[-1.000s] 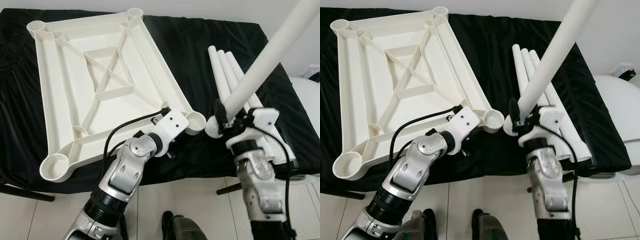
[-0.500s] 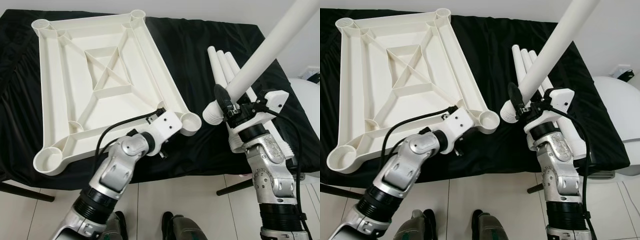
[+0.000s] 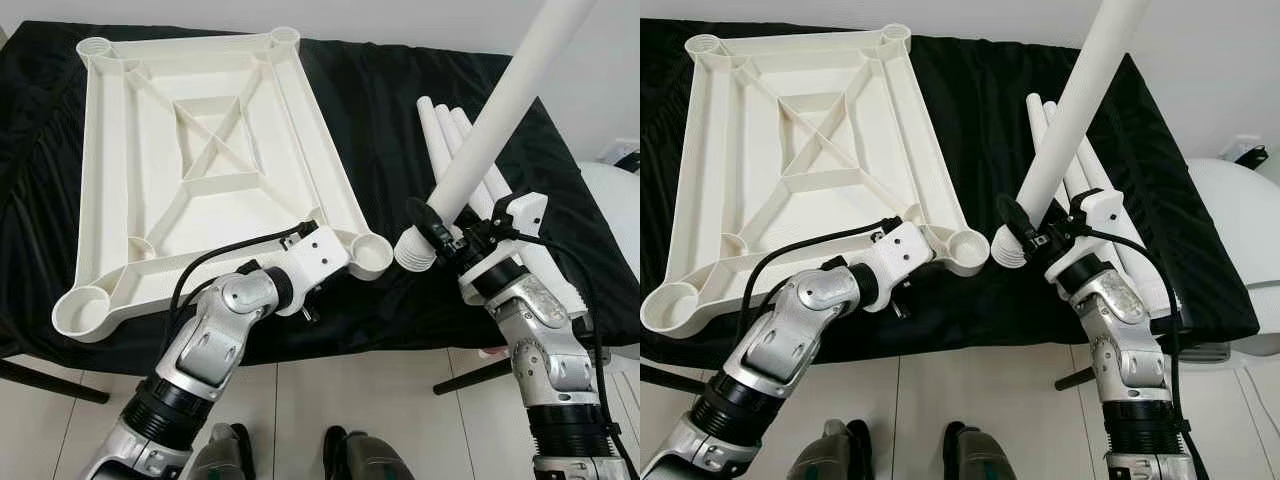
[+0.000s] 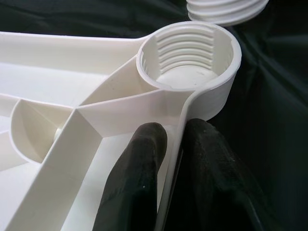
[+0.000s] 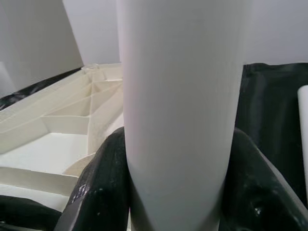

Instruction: Building children table

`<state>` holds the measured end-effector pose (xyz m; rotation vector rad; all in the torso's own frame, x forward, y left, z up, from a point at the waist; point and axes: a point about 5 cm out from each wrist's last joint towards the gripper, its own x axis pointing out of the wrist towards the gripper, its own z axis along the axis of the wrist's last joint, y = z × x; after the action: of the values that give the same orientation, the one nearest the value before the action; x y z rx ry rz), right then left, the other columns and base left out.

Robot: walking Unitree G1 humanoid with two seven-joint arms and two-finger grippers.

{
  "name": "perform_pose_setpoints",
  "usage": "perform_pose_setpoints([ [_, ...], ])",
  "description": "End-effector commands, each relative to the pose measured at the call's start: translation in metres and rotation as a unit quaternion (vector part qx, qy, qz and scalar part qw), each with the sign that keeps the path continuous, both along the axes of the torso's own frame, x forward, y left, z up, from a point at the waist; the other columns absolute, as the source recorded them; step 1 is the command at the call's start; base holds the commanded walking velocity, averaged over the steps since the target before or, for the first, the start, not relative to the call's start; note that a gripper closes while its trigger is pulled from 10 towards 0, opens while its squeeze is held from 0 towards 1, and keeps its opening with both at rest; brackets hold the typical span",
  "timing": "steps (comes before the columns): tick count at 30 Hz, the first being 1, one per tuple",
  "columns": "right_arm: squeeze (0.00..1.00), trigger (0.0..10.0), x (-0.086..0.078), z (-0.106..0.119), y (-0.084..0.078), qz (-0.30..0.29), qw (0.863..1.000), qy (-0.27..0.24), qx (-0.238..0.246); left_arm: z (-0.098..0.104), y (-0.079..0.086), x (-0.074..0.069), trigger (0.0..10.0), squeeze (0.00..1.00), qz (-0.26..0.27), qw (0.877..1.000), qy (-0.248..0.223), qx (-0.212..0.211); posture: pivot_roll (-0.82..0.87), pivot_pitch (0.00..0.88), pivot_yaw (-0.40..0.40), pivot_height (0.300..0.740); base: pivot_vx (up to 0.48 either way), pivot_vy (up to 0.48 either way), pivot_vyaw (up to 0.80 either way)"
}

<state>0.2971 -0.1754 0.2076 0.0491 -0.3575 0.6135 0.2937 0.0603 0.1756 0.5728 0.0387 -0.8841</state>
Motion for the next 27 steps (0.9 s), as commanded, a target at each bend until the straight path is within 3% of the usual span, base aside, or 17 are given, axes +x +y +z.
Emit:
perform_pose_setpoints([
  [1,0.00,10.0,-0.001,0.006,0.006,0.037,0.999,-0.015,0.001,-0.008,-0.004,-0.006,10.0,0.00,-0.018,1.000,0.010,0.011,-0.08,0.136,-0.078,0.740,0.000,0.000,0.00],
  [10,0.00,10.0,0.001,0.004,0.024,0.100,0.995,-0.017,0.002,-0.005,-0.008,-0.007,10.0,0.00,-0.033,0.999,0.007,0.009,-0.07,0.145,-0.081,0.740,0.000,0.000,0.00],
  [27,0.00,10.0,0.003,-0.019,0.037,0.120,0.993,0.003,-0.004,0.000,-0.012,-0.010,10.0,0.00,-0.048,0.999,0.006,0.003,-0.06,0.160,-0.074,0.740,0.000,0.000,0.00],
])
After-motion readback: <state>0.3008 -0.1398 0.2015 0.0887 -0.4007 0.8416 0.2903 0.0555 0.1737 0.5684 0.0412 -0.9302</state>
